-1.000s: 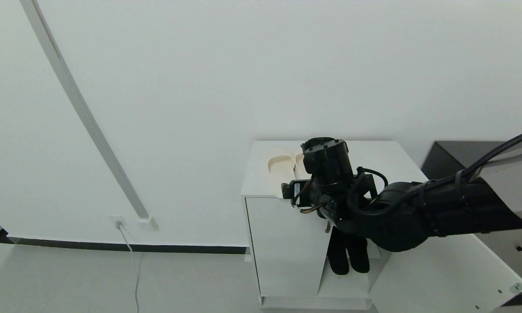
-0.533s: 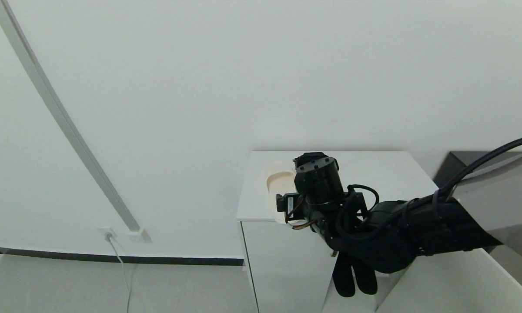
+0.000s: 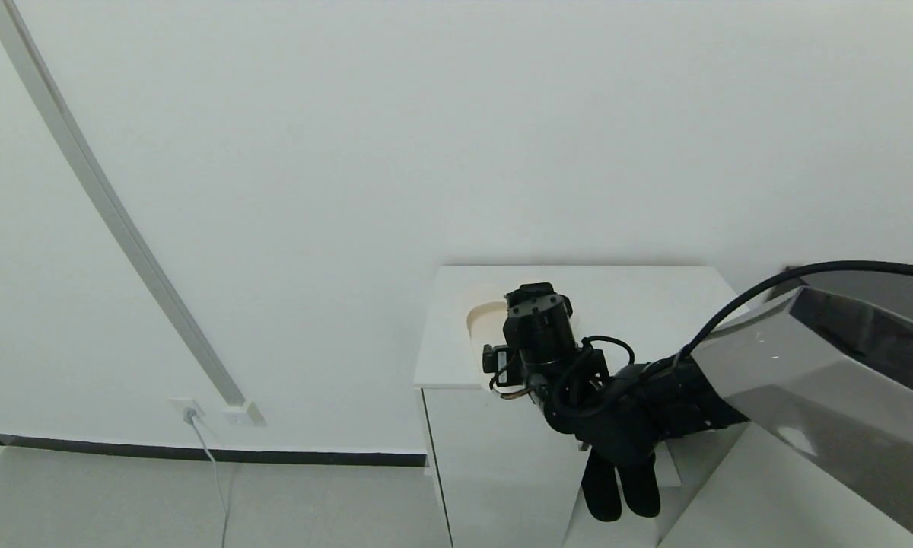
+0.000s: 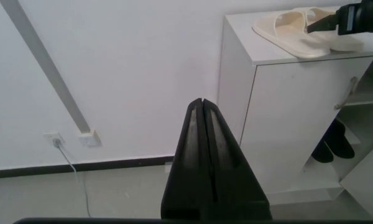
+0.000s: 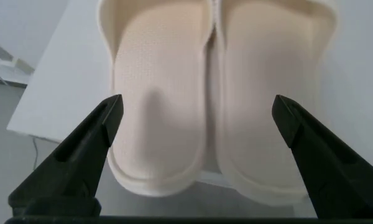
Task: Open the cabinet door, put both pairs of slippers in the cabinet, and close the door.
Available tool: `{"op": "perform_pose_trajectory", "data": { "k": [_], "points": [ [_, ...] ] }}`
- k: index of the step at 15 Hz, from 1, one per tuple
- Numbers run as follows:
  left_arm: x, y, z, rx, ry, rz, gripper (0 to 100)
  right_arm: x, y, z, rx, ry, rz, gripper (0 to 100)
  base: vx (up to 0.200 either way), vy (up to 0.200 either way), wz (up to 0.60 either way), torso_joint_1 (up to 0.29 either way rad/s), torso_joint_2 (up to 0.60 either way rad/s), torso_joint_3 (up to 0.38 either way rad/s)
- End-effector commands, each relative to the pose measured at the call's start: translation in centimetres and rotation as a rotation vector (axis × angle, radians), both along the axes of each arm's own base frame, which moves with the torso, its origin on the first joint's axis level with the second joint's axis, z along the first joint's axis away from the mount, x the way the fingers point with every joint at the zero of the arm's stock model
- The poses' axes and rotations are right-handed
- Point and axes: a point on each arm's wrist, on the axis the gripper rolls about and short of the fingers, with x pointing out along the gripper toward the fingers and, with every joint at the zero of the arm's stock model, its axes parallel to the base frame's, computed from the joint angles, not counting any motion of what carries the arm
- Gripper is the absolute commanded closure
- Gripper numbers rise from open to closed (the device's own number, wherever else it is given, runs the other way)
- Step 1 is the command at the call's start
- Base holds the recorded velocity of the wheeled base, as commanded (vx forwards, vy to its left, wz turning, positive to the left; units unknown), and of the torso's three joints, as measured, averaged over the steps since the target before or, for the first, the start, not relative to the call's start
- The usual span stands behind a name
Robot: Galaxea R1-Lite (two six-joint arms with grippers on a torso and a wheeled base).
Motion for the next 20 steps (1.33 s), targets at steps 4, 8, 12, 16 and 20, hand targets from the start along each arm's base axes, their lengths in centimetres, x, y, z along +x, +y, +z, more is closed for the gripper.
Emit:
{"op": "perform_pose_trajectory", "data": {
  "k": [4,8,12,16,20],
  "points": [
    [0.0,0.0,0.0,-0.002,0.000,0.001,100,3.7,0.6,-3.4,-0.017,-0.001,-0.037,0,0.000,0.000,0.00,0.000,0.00,0.000],
    [0.0,0.0,0.0,-0.003,0.000,-0.001,100,5.0,1.3,-4.3,-0.027,-0.019,-0.033,0,0.000,0.000,0.00,0.000,0.00,0.000],
    [0.0,0.0,0.0,-0.005,0.001,-0.001,100,5.4,1.2,-3.9,-0.017,-0.030,-0.041,100,0.000,0.000,0.00,0.000,0.00,0.000],
    [0.0,0.0,0.0,-0.006,0.001,0.001,100,5.2,1.0,-2.7,-0.004,-0.045,-0.041,100,0.000,0.000,0.00,0.000,0.00,0.000],
    [0.0,0.0,0.0,-0.006,0.001,0.001,100,4.7,0.9,-1.8,0.004,-0.053,-0.038,100,0.000,0.000,0.00,0.000,0.00,0.000]
  ]
}}
